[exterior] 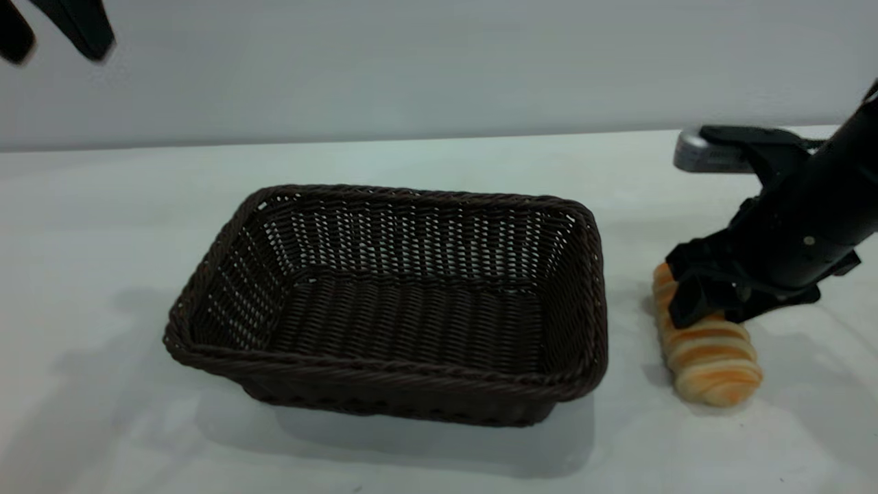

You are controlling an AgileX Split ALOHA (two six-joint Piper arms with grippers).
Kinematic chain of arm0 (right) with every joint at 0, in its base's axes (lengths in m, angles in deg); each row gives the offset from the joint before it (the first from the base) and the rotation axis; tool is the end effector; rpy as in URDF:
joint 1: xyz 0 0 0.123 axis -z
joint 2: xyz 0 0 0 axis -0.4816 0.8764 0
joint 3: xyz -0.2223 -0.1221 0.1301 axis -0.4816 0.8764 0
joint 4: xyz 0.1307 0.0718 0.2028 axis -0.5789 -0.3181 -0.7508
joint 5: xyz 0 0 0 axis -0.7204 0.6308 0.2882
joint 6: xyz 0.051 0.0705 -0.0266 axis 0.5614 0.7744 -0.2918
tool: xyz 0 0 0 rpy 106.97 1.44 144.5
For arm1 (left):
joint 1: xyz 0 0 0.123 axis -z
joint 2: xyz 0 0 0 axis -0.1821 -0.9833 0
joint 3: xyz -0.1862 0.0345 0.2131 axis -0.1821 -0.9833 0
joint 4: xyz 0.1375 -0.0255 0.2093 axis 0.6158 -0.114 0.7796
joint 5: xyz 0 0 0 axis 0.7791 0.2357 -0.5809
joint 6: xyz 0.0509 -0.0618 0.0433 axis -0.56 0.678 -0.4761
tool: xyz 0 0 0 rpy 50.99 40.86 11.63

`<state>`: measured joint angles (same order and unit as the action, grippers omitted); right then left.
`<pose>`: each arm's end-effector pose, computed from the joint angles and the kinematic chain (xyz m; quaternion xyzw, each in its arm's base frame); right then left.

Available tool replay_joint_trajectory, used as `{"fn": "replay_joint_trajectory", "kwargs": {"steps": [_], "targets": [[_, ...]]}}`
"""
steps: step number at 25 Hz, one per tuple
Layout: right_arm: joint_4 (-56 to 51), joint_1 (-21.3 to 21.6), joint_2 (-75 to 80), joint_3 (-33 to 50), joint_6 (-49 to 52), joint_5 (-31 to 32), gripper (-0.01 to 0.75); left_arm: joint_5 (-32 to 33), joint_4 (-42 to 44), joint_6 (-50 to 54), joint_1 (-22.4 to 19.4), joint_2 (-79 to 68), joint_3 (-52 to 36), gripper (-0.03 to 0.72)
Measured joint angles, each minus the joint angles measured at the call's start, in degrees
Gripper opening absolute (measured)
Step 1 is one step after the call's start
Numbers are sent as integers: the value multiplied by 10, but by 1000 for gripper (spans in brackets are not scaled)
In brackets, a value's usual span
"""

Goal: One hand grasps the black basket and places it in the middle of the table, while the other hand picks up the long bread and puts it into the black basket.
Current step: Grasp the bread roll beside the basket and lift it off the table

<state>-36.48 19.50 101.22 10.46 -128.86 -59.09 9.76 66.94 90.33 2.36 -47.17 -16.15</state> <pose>0.3374 0.0699 0.0498 -0.0598 0.9766 0.0996 0.1812 0.3152 -0.0733 0.2974 0.0443 0.9634 -0.0543 0.2587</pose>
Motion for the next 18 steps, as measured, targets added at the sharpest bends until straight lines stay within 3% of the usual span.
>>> {"fn": "replay_joint_trajectory", "kwargs": {"steps": [4, 9, 18], "targets": [[-6, 0, 9, -2, 0, 0, 355, 6, -5, 1, 0, 26, 0, 571], [5, 1, 10, -3, -10, 0, 70, 15, -7, 1, 0, 39, -1, 571], [60, 32, -38, -3, -12, 17, 33, 21, -7, 1, 0, 43, -4, 571]]}}
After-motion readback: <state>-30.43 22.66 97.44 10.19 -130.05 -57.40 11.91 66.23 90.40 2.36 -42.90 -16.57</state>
